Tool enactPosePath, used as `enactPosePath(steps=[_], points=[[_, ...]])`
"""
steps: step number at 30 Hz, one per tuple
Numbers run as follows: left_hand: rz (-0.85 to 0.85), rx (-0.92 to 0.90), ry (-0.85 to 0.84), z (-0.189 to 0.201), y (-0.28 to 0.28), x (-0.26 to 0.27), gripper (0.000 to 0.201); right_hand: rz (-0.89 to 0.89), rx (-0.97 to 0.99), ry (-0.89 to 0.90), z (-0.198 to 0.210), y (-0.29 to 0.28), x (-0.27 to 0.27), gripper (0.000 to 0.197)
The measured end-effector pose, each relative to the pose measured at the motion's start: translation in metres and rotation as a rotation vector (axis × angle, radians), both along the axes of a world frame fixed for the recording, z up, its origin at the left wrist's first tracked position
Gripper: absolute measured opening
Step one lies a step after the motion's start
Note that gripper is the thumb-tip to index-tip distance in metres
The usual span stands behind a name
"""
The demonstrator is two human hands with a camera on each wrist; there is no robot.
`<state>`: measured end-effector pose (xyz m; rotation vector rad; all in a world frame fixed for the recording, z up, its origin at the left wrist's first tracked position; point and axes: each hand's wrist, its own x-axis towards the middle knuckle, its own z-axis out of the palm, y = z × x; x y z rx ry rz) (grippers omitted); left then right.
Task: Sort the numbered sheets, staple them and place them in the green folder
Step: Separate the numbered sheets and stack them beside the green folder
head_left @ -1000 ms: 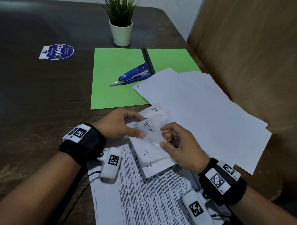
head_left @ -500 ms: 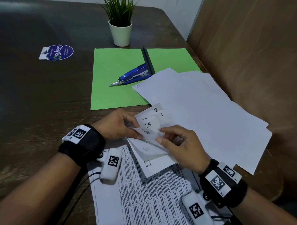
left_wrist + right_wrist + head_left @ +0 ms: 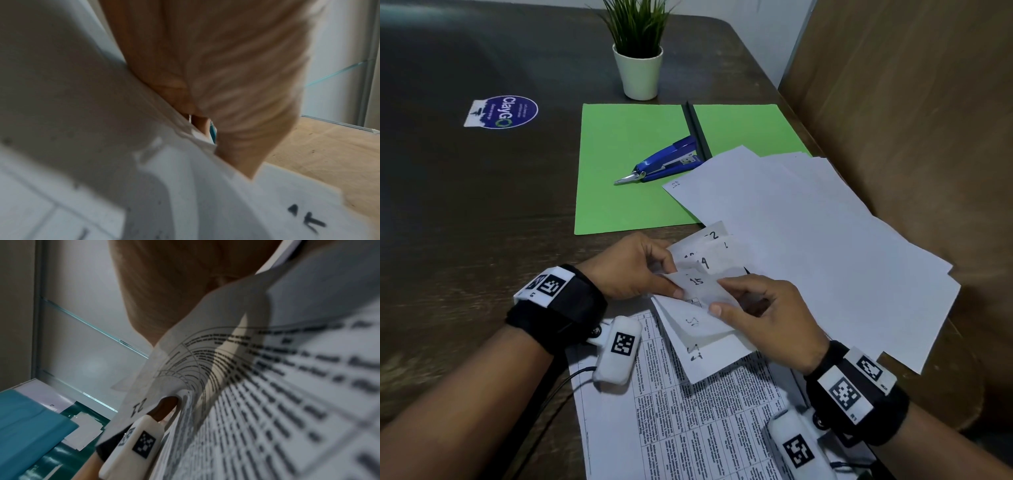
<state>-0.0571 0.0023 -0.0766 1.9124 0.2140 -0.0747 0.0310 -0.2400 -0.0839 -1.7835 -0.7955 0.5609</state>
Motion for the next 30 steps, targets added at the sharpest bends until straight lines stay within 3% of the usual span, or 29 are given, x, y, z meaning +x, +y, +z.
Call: enactPosePath(steps=[7, 13, 21, 26, 30], points=[[0.067, -0.019, -0.027, -0.0039, 0.0014, -0.0004, 0.044, 0.062, -0.067, -0.075, -0.0016, -0.0028, -0.0008, 0.030], [0.029, 0.004, -0.020, -0.0009, -0.0014, 0.0003, 0.015, 0.009, 0.005, -0.059, 0.0025, -0.0004, 0.0015, 0.037], [0.037, -0.023, -0.073, -0.0011, -0.0034, -0.0005, 0.029, 0.033, -0.097, -0.075, -0.0035, 0.0003, 0.0043, 0.027], [0.031, -0.003, -0.049, -0.0026, -0.0009, 0.0009, 0.018, 0.021, -0.078, -0.061, -0.0026, 0.0005, 0.0033, 0.030], [0.017, -0.038, -0.030, -0.0012, -0.0024, 0.0011, 0.028, -0.021, -0.005, -0.072, -0.0034, 0.0011, 0.0024, 0.012]])
